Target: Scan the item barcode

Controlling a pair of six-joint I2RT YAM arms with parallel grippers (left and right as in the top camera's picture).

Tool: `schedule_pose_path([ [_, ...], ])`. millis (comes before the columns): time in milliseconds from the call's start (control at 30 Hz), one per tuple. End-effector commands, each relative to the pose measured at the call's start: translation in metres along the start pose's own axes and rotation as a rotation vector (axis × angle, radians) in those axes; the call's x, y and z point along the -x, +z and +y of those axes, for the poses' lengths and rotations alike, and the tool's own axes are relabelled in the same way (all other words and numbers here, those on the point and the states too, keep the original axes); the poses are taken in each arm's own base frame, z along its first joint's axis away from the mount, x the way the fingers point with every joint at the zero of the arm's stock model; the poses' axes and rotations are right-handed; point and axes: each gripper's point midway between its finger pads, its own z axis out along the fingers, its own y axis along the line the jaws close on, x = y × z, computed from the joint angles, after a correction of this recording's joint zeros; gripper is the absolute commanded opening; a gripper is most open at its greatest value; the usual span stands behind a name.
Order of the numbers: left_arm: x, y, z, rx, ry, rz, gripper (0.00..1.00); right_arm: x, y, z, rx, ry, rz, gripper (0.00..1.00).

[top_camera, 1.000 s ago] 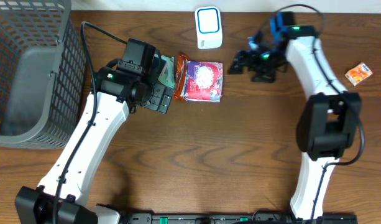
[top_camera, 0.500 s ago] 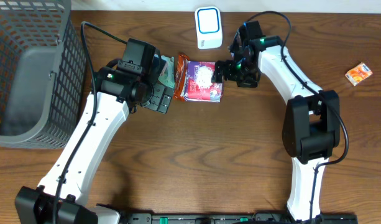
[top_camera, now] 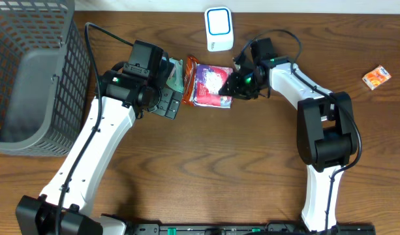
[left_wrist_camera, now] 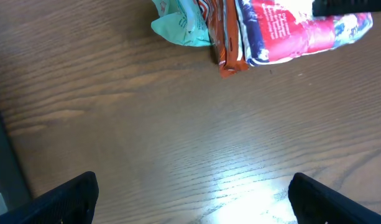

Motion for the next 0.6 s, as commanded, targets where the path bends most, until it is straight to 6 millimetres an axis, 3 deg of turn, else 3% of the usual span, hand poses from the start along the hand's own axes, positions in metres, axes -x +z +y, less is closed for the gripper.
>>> schedule_pose_path([
  [0, 0.003, -0.002, 0.0, -0.004, -0.016, -0.007, 0.98, -0.015, 0.003, -0.005, 0.035, 0.043, 0.054, 0.12],
  [33, 0.003, -0.002, 0.0, -0.004, -0.016, -0.007, 0.98, -0.015, 0.001, -0.004, 0.049, 0.052, 0.058, 0.01],
  [167, 0.003, -0.002, 0.0, -0.004, -0.016, -0.007, 0.98, -0.013, -0.024, 0.017, 0.275, 0.11, 0.095, 0.01],
  [300, 0.003, -0.002, 0.0, -0.004, -0.016, -0.007, 0.98, -0.006, -0.07, 0.035, 0.585, 0.084, 0.081, 0.01],
  [367, 0.003, -0.002, 0.0, -0.004, -0.016, -0.007, 0.98, -0.003, -0.092, 0.026, 0.659, 0.078, 0.048, 0.01],
  [567, 0.003, -0.002, 0.0, -0.004, -0.016, -0.007, 0.98, -0.025, -0.119, -0.013, 0.622, 0.001, -0.007, 0.01],
])
